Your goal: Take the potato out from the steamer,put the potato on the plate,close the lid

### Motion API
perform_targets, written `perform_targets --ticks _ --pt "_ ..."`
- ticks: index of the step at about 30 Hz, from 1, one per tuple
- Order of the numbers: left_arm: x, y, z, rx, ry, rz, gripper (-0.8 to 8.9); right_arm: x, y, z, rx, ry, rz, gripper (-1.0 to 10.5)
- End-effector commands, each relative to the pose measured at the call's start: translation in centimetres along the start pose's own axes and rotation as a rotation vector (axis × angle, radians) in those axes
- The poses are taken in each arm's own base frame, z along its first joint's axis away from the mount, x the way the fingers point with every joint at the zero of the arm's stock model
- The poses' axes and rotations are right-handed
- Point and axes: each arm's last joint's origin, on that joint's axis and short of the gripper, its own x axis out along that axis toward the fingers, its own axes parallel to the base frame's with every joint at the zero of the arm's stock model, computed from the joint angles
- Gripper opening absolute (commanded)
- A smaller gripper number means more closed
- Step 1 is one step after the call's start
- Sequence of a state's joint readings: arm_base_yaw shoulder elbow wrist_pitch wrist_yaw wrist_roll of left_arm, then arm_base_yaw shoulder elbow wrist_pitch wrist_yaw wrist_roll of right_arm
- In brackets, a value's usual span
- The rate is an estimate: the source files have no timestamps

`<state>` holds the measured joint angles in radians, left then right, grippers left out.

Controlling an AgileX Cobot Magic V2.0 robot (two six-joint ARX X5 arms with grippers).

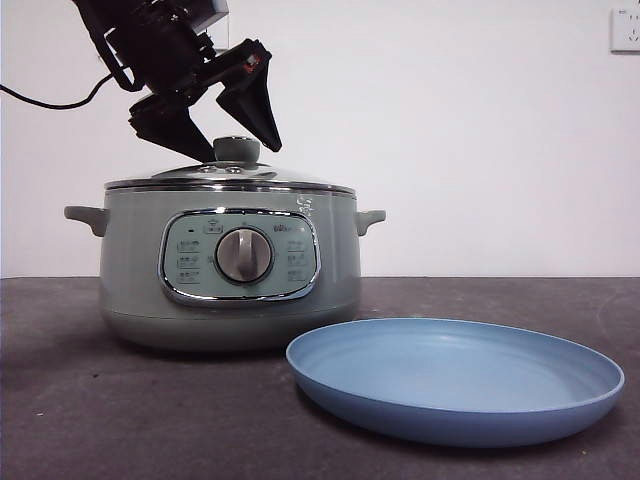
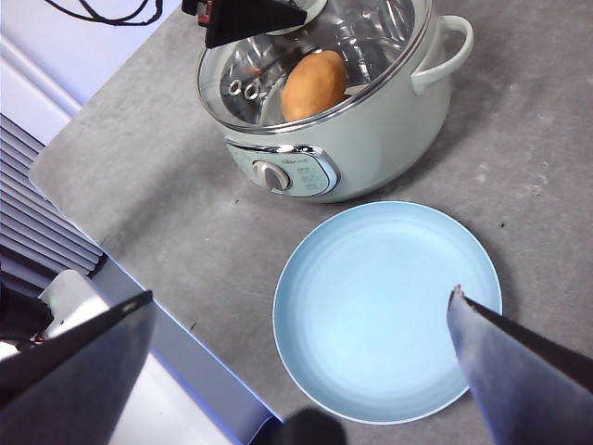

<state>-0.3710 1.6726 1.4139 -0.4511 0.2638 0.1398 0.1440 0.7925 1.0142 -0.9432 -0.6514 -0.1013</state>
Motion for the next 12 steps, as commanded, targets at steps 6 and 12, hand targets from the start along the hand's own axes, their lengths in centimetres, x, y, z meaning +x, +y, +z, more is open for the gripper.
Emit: perform_targets --ticks 6,12 --pt "0.3 -0.02 -0.03 0.016 0.002 0.0 1.35 -0.04 0.04 0.08 -0.003 -0.005 -0.003 6.0" --pt "0.31 -0.03 0.0 0.017 -0.001 -0.001 -0.13 -0.03 0.03 0.07 -0.002 -0.004 -0.003 6.0"
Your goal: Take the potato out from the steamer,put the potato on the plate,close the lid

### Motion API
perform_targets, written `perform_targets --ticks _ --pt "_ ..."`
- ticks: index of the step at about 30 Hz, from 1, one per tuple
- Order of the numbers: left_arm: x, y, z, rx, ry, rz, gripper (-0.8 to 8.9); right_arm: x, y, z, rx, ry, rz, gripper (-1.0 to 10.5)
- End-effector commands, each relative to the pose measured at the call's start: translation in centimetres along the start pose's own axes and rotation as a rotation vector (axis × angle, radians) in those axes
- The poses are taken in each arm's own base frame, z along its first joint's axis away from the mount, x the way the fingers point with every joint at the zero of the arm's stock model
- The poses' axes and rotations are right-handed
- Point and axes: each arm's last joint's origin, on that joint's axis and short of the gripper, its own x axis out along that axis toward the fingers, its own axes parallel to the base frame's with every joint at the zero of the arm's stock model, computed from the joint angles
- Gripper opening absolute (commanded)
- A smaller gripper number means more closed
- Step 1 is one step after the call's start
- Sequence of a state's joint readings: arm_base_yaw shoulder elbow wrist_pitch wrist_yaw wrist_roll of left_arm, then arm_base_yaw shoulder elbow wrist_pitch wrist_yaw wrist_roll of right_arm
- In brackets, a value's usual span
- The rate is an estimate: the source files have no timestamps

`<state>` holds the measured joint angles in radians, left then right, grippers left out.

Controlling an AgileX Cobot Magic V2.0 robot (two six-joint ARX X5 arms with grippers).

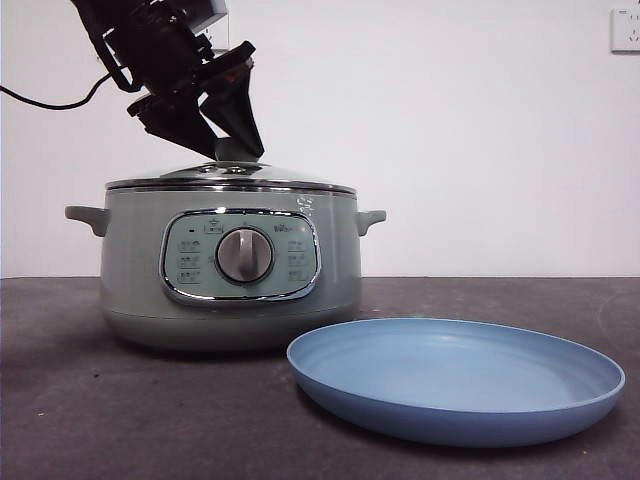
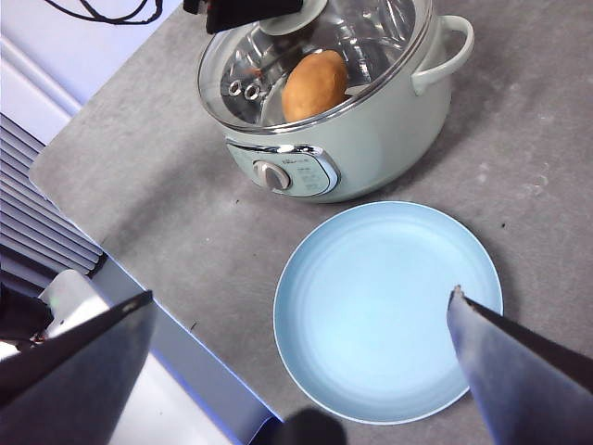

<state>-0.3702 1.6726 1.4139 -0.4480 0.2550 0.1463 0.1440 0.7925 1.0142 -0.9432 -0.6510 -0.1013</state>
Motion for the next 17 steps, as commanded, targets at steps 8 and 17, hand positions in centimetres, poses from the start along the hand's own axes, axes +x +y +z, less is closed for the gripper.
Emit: perform_targets --ticks 8,17 --pt "0.0 -0.1 0.1 0.012 -0.011 -0.008 -0.12 0.0 0.0 0.1 -0.002 -0.005 -0.002 6.0" --pt "-4.5 -0.7 1.8 0.038 -0.14 0.018 -0.12 0.0 0.0 0.1 -0.006 -0.01 -0.003 6.0"
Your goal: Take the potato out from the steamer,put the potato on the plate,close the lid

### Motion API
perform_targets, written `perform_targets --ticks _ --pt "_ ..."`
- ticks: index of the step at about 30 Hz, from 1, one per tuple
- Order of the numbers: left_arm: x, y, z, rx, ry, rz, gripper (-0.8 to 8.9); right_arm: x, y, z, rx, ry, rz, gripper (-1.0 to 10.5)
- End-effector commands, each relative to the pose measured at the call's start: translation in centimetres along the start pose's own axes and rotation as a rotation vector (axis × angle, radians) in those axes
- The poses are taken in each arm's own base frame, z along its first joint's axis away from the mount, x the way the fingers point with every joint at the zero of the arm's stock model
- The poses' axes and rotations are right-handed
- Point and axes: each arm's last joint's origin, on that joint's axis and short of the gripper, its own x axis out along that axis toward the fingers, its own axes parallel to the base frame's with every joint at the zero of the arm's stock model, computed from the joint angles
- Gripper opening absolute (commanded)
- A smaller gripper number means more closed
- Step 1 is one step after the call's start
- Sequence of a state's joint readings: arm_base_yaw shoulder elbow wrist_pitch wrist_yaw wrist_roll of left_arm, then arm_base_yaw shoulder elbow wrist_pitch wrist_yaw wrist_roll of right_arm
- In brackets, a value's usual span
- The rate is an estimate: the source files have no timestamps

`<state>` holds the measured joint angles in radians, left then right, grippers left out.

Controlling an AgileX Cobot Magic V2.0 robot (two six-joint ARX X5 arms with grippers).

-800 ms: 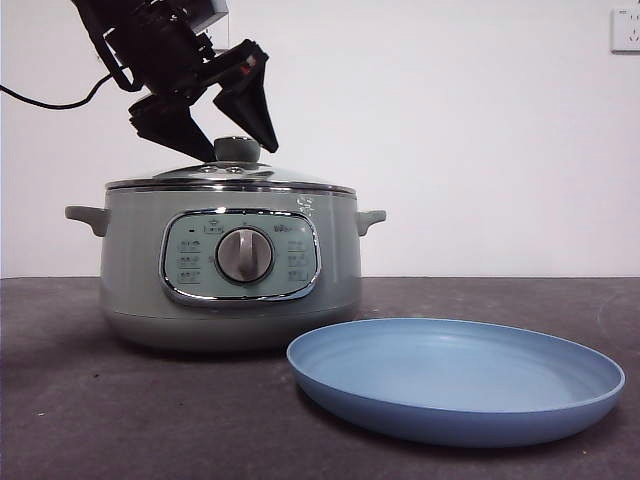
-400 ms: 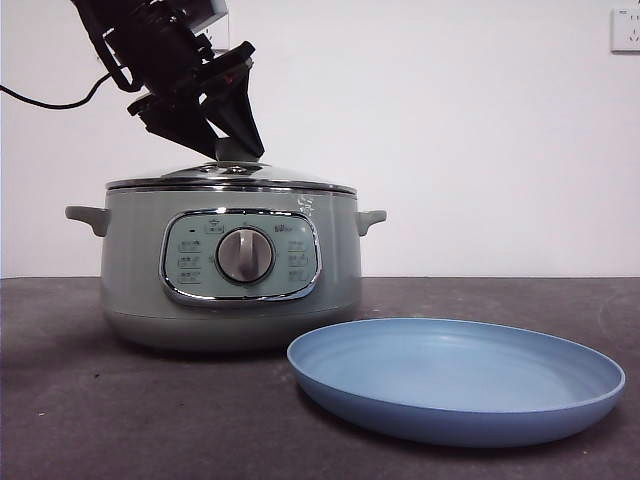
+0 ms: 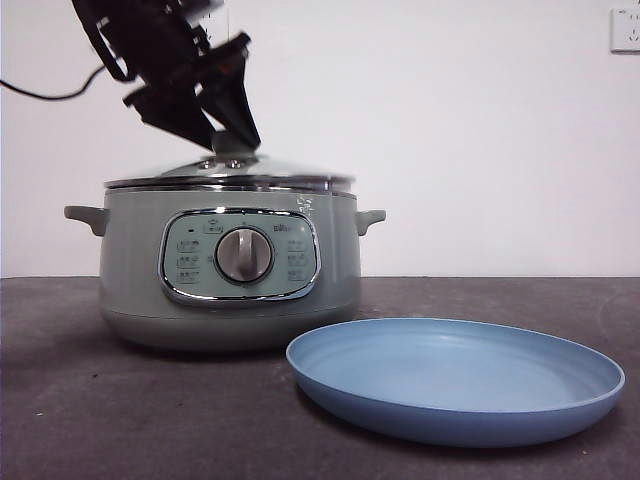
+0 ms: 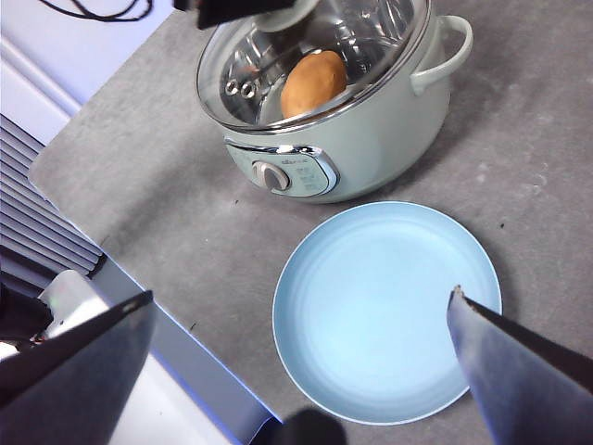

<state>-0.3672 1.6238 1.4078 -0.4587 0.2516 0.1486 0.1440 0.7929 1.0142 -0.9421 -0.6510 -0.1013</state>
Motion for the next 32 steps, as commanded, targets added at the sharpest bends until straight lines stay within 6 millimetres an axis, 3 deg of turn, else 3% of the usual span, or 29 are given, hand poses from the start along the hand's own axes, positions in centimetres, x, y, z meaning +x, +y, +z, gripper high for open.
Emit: perform_targets --ticks 1,7,15,22,32 --pt "-3.5 -0.6 1.7 0.033 -0.128 0.011 -0.12 0.0 0.0 0.2 -0.008 -0.015 -0.003 6.0" --pt "-9.1 -1.0 2.2 0.024 -0.205 0.048 -0.08 0.2 -0.2 0.8 0.024 -0.047 -0.002 6.0" --pt "-17.1 -2.7 0.4 -0.005 -0.205 0.084 -0.08 2.9 -0.5 3.0 0.049 -0.093 0.119 5.9" --pt "-22.9 -4.5 -2.4 -0.055 -0.165 0.23 -0.08 8.0 0.2 5.9 0.036 -0.035 0.217 5.5" --pt "-28.5 -7.0 -6.3 -0.094 -0.162 0.286 -0.08 17.6 2.6 11.8 -0.062 0.089 0.142 5.5"
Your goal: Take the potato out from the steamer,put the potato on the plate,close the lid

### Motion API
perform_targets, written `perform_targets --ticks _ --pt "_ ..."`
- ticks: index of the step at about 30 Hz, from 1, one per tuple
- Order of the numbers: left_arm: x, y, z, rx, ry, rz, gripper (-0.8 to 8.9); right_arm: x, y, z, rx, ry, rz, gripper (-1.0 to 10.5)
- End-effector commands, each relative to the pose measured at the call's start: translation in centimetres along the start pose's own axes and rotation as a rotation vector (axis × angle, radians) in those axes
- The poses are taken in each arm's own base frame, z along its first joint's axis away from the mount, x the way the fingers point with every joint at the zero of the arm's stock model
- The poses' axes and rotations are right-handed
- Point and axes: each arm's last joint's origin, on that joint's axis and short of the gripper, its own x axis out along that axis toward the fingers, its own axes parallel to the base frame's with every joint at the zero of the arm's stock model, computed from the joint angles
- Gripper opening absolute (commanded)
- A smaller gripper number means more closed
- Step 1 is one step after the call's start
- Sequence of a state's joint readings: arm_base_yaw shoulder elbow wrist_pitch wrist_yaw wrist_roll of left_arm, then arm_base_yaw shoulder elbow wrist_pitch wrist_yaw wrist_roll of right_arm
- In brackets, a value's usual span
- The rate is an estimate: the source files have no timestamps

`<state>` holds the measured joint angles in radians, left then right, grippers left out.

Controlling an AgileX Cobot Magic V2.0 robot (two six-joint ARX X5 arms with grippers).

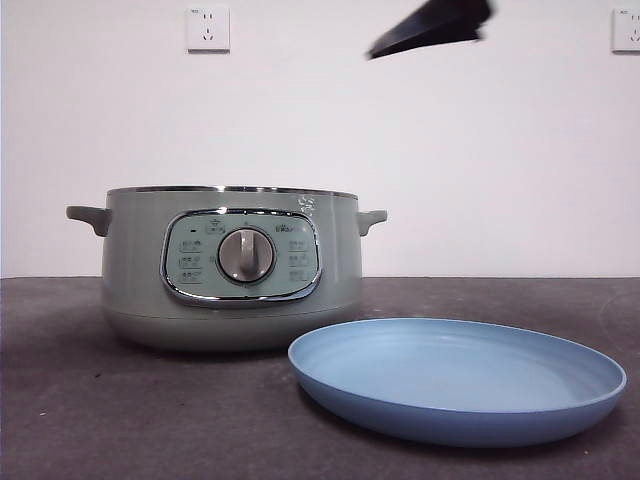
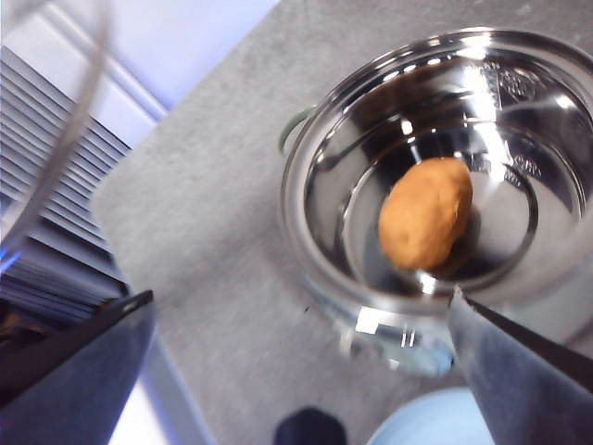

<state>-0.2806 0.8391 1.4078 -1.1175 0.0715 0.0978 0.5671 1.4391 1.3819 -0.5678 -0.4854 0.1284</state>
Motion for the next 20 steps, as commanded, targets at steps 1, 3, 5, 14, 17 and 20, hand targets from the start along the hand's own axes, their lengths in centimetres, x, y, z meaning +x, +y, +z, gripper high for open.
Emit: perform_targets --ticks 1,3,5,14,17,20 --pt "-1.8 -0.1 -0.4 -0.023 -0.063 0.022 -0.09 3.0 -0.2 1.5 -0.02 0.04 -0.04 5.5" --pt "-2.7 -0.2 -0.9 -0.027 -0.07 0.026 -0.08 5.2 -0.1 2.4 -0.041 0.069 -0.08 5.5" --pt "-3.4 -0.3 -1.4 -0.038 -0.078 0.025 -0.08 7.3 0.0 3.0 -0.063 0.092 -0.117 5.5" --pt "-4.4 -0.5 -2.3 -0.041 -0.062 0.024 -0.08 17.6 -1.5 1.8 -0.146 0.164 -0.325 5.5" --pt "-4.4 -0.5 -2.3 -0.04 -0.062 0.023 -0.08 19.5 -2.5 0.8 -0.142 0.188 -0.345 5.5" --pt "-4.4 -0.5 -2.3 -0.038 -0.062 0.021 -0.08 20.9 -3.2 -0.1 -0.143 0.206 -0.375 5.5"
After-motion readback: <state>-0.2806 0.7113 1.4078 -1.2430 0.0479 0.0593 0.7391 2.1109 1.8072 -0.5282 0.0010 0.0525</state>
